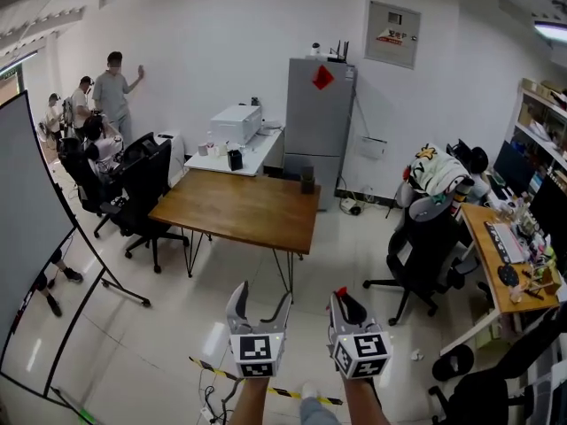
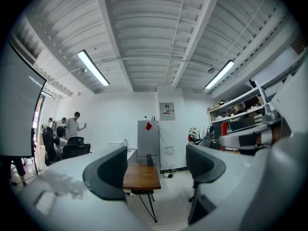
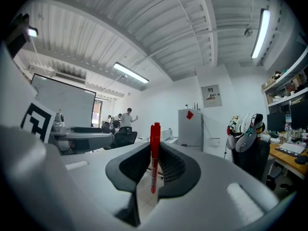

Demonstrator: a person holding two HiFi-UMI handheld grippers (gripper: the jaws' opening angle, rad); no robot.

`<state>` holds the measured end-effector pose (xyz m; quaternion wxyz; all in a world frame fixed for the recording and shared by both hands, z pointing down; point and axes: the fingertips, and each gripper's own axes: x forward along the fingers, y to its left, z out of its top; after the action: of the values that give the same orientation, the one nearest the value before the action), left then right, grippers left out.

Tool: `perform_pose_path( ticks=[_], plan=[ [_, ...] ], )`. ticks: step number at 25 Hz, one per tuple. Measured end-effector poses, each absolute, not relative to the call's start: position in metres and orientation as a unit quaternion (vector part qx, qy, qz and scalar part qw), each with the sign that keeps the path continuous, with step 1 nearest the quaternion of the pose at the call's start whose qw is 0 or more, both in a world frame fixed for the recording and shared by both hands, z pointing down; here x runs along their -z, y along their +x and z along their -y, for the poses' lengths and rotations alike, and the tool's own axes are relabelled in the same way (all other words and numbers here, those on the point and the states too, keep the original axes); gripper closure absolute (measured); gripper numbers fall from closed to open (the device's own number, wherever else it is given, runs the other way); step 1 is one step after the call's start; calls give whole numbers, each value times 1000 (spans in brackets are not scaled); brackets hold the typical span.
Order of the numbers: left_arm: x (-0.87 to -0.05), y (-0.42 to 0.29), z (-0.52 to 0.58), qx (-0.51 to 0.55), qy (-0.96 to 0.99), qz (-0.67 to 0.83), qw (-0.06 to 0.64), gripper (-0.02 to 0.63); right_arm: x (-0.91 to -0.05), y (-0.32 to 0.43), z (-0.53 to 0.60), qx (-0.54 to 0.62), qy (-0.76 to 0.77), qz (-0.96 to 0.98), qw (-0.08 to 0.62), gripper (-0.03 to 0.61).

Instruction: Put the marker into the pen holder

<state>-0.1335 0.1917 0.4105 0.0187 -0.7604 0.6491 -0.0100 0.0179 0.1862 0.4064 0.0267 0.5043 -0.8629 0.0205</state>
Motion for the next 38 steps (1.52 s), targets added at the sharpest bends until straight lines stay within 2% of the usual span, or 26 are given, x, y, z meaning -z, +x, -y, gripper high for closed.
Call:
perform_pose_path(
  ticks=[9,21,31,38],
  plan=[
    [-393,-111,-78,21,-750,-660,36,235,-381,36,-60,-14,488,873,-3,525],
    [-394,-68,31,27,-744,-667,26,233,-395,74,53,-49,471,880,-26,525],
    [-413,-85,83,38,-734,-678,8,233,-421,55,104,-72,452,889,-10,525],
    [-411,-106,166,16,-746,-665,9,235,-416,37,178,-52,469,882,0,525]
  ],
)
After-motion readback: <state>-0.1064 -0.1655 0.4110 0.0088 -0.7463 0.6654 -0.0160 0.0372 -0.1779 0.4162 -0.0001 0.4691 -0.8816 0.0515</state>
